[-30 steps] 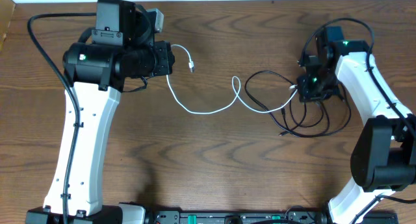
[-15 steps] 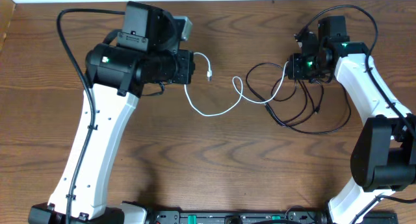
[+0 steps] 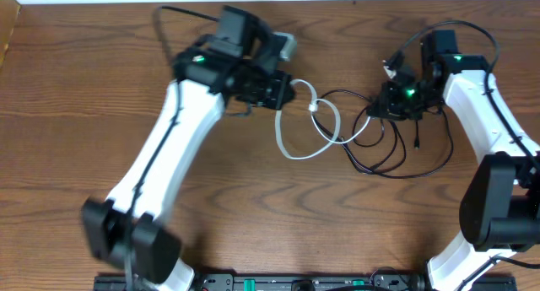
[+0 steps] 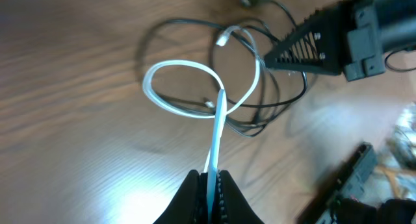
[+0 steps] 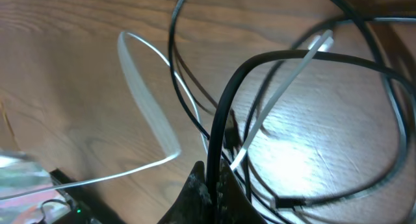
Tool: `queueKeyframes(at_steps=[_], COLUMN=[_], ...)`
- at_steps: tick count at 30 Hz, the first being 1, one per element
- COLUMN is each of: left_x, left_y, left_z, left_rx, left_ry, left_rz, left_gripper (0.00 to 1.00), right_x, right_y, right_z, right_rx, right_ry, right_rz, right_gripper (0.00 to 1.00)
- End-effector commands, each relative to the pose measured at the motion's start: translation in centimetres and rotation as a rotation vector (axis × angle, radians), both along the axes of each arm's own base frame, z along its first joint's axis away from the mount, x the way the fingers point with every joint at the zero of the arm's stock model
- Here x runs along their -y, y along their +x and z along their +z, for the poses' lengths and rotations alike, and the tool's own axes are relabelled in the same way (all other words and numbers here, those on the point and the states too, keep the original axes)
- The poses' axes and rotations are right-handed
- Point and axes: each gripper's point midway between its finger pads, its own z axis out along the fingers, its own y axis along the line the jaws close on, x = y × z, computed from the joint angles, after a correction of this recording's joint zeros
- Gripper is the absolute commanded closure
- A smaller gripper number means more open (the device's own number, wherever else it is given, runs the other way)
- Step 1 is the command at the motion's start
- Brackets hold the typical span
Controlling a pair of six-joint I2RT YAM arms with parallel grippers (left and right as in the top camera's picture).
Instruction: Untangle cables
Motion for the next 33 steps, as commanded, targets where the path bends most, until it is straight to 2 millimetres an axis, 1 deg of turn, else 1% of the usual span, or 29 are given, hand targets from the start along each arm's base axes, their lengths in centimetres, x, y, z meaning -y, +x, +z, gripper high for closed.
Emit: queueKeyframes(at_steps=[1, 4, 8, 11, 13, 14, 16, 17, 18, 19, 20, 21, 22, 24, 25, 27, 28, 30, 32, 33], left_x=[3.5, 5.3, 7.6, 8.7, 9.0, 8.9, 8.6, 8.4, 8.3, 8.2, 8.1, 7.9, 7.9, 7.9, 7.8, 7.5, 7.4, 6.9, 6.0, 5.6], left_y=[-1.5, -1.7, -2.0, -2.1, -2.0, -1.9, -1.6, -1.4, -1.2, -1.1, -1.0, -0.9, -0.9, -0.9, -0.8, -0.4, -0.3, 0.4, 1.1, 1.3], left_z=[-1.8, -4.3, -7.0, -8.6, -9.6, -9.9, -10.4, -10.6, -10.7, -10.7, -10.9, -11.0, -11.0, -11.0, -11.0, -10.9, -10.5, -9.2, -7.2, -6.2], left_rx=[-0.079, -0.127, -0.150, -0.156, -0.156, -0.155, -0.145, -0.140, -0.134, -0.130, -0.125, -0.121, -0.120, -0.119, -0.116, -0.105, -0.096, -0.064, -0.011, 0.016], left_ry=[-0.093, -0.095, -0.095, -0.087, -0.070, -0.058, -0.031, -0.018, -0.007, 0.000, 0.011, 0.020, 0.023, 0.023, 0.027, 0.038, 0.034, 0.033, 0.044, 0.046], left_rz=[-0.133, -0.172, -0.220, -0.240, -0.242, -0.238, -0.226, -0.219, -0.213, -0.209, -0.204, -0.200, -0.198, -0.199, -0.196, -0.184, -0.180, -0.163, -0.131, -0.119], left_gripper=[0.93, 0.92, 0.93, 0.93, 0.93, 0.93, 0.93, 0.93, 0.92, 0.92, 0.92, 0.93, 0.92, 0.93, 0.93, 0.93, 0.92, 0.93, 0.93, 0.92], right_x=[0.8, 1.3, 2.1, 4.0, 6.8, 8.7, 12.8, 14.4, 15.0, 15.2, 15.2, 15.1, 15.0, 14.7, 14.5, 12.8, 11.9, 10.0, 8.5, 8.2], right_y=[0.1, -0.3, -0.2, 0.2, 0.4, 0.4, 0.1, 0.0, 0.1, 0.2, 0.2, 0.1, -0.1, -0.5, -0.7, -0.9, -0.8, -0.4, 0.1, 0.3], right_z=[1.7, 1.6, 1.6, 1.2, 0.3, -0.3, -1.1, -1.3, -1.3, -1.3, -1.3, -1.4, -1.5, -1.8, -1.9, -1.6, -1.1, 0.4, 2.7, 3.9], right_rx=[0.033, 0.017, 0.013, -0.003, -0.039, -0.062, -0.104, -0.113, -0.107, -0.103, -0.101, -0.103, -0.112, -0.135, -0.143, -0.138, -0.127, -0.093, -0.044, -0.025], right_ry=[0.023, 0.022, 0.014, -0.020, -0.123, -0.197, -0.367, -0.428, -0.447, -0.450, -0.450, -0.452, -0.454, -0.458, -0.454, -0.379, -0.327, -0.224, -0.149, -0.141], right_rz=[-0.006, -0.013, -0.035, -0.107, -0.217, -0.287, -0.444, -0.503, -0.515, -0.516, -0.512, -0.501, -0.495, -0.483, -0.468, -0.388, -0.345, -0.263, -0.196, -0.183], right_gripper=[0.99, 0.99, 0.99, 0.99, 0.93, 0.90, 0.77, 0.73, 0.61, 0.52, 0.46, 0.45, 0.41, 0.23, 0.16, 0.06, 0.02, 0.01, 0.01, 0.01])
